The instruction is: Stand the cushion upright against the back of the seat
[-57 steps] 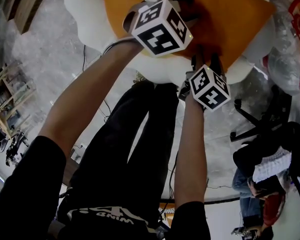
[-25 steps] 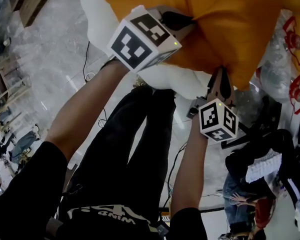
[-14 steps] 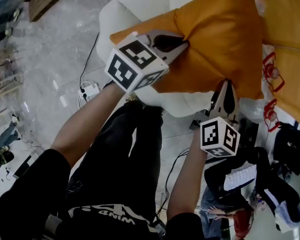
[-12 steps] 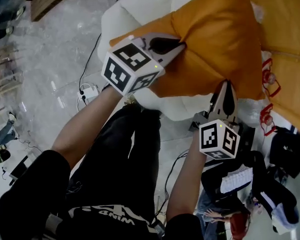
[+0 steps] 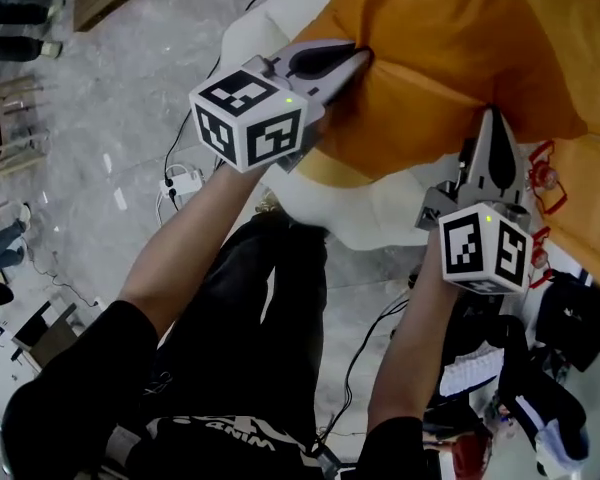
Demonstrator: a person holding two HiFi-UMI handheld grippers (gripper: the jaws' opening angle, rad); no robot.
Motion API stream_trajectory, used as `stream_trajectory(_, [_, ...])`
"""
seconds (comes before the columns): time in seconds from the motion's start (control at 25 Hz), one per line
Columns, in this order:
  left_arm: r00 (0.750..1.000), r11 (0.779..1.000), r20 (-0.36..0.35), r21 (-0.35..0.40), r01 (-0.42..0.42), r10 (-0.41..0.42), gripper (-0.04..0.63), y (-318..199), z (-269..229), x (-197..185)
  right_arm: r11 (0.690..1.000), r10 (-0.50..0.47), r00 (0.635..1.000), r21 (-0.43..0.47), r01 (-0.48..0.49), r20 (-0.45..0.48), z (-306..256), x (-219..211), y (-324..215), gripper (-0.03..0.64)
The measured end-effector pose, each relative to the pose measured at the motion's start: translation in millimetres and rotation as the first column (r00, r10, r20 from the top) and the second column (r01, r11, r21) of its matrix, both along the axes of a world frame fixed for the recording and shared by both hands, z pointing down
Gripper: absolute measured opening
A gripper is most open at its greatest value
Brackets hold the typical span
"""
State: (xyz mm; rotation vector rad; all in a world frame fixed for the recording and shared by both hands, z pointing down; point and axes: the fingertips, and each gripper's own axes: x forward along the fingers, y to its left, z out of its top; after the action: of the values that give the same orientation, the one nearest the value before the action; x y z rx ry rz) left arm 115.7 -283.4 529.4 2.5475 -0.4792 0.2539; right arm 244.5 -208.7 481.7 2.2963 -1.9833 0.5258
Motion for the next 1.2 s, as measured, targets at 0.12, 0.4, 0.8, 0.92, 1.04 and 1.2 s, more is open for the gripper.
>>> stream_trajectory(0.12, [0.998, 0.999, -0.050, -0.022, 0.029, -0.030, 0.015, -6.1, 16.2, 1.4, 1.000, -0.008, 1.000, 0.006, 0.008, 0.005, 11.5, 6.4, -16.2, 0.021])
stream_trajectory(0.4, [0.992, 0.998, -0.113, -0.022, 0.059, -0.061, 0.015, -4.6, 79.5, 0.4, 0.999, -0.017, 1.000, -0.027, 0.017, 0.011, 70.3, 11.2, -26.3, 0.021])
stream_trajectory(0.8, [0.988, 0.980, -0.005, -0.127, 0.152, -0.153, 0.015, -2.3, 186.0, -29.8, 0.992, -0.086, 0.996, -0.085, 0.088, 0.027, 132.6, -23.5, -21.6, 0.020])
stream_trajectory(0.92, [0.988, 0.983, 0.017, -0.105, 0.153, -0.152, 0.039, -4.3, 186.6, -31.8, 0.991, -0.078, 0.996, -0.107, 0.083, 0.050, 145.2, -30.0, -8.8, 0.020])
stream_trajectory(1.04, [0.990, 0.987, 0.029, -0.079, 0.140, -0.138, 0.080, -4.5, 184.6, -33.6, 0.988, -0.078, 0.995, -0.128, 0.087, 0.068, 156.2, -36.3, 1.4, 0.020])
stream_trajectory(1.2, [0.987, 0.988, 0.063, -0.037, 0.150, -0.148, 0.103, -4.7, 183.9, -38.0, 0.987, -0.087, 0.994, -0.129, 0.096, 0.071, 160.7, -41.1, 9.2, 0.020])
